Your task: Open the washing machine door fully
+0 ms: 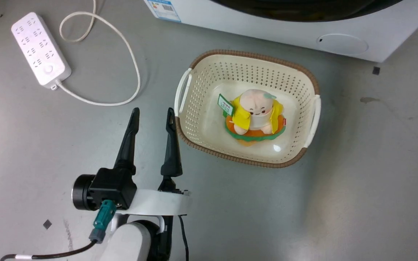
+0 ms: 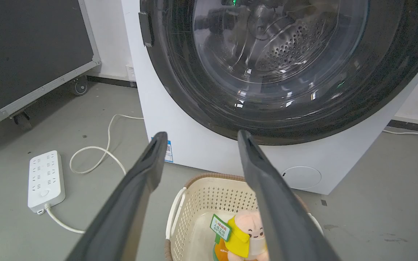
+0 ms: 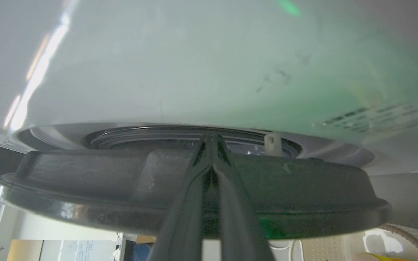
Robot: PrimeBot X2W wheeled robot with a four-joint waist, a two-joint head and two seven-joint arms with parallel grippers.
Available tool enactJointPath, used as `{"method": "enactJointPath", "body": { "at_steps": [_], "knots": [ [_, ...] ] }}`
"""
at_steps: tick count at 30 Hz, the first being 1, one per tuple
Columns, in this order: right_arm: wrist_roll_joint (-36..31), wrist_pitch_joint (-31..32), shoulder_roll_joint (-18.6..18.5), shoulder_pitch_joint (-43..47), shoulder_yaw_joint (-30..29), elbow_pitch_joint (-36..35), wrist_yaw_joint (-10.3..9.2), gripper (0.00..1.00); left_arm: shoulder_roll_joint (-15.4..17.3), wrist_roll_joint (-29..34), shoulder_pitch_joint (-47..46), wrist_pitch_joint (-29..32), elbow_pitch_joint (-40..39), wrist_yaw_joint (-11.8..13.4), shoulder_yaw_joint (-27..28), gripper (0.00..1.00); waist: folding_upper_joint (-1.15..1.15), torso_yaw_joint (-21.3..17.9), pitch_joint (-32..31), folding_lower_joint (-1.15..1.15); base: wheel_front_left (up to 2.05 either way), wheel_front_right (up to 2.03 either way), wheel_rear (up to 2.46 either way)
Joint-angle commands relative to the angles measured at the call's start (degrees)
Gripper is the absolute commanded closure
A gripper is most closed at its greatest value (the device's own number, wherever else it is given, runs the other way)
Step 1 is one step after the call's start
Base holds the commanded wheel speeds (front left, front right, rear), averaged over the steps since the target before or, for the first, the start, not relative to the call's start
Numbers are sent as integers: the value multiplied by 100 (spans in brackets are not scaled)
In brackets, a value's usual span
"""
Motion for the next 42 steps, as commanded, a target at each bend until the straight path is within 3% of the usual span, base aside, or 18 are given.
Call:
{"method": "enactJointPath", "body": {
  "at_steps": [1, 12, 21, 31, 35, 42],
  "knots": [
    [96, 117, -67, -275, -74, 208, 5, 100, 3, -43, -127, -62, -30, 61, -62, 0, 0, 57, 60, 0, 0, 0, 0],
    [294, 991, -287, -355, -198, 1013, 6, 100, 4, -85, -205, -209, 35, 198, -264, 0, 0, 216, -84, 0, 0, 0, 0],
    [471, 1516, 187, 977, -72, 394, 6, 100, 4, -52, 40, -210, 316, 25, -232, 0, 0, 99, -748, 0, 0, 0, 0],
    [834, 2168, 1008, 2453, -100, -620, 6, 100, 4, 26, 448, -210, 610, -161, -132, 0, 0, -16, -1472, 0, 0, 0, 0],
    [1026, 2502, 1140, 2953, 26, -984, 6, 100, 4, 69, 613, -210, 697, -249, -107, 0, 0, -24, -1697, 0, 0, 0, 0],
    [2329, 2738, 1152, 3614, 1034, -1038, 6, 100, 4, 100, 807, -210, 873, -430, -155, 0, 0, 78, -1992, 0, 0, 0, 0]
  ]
}}
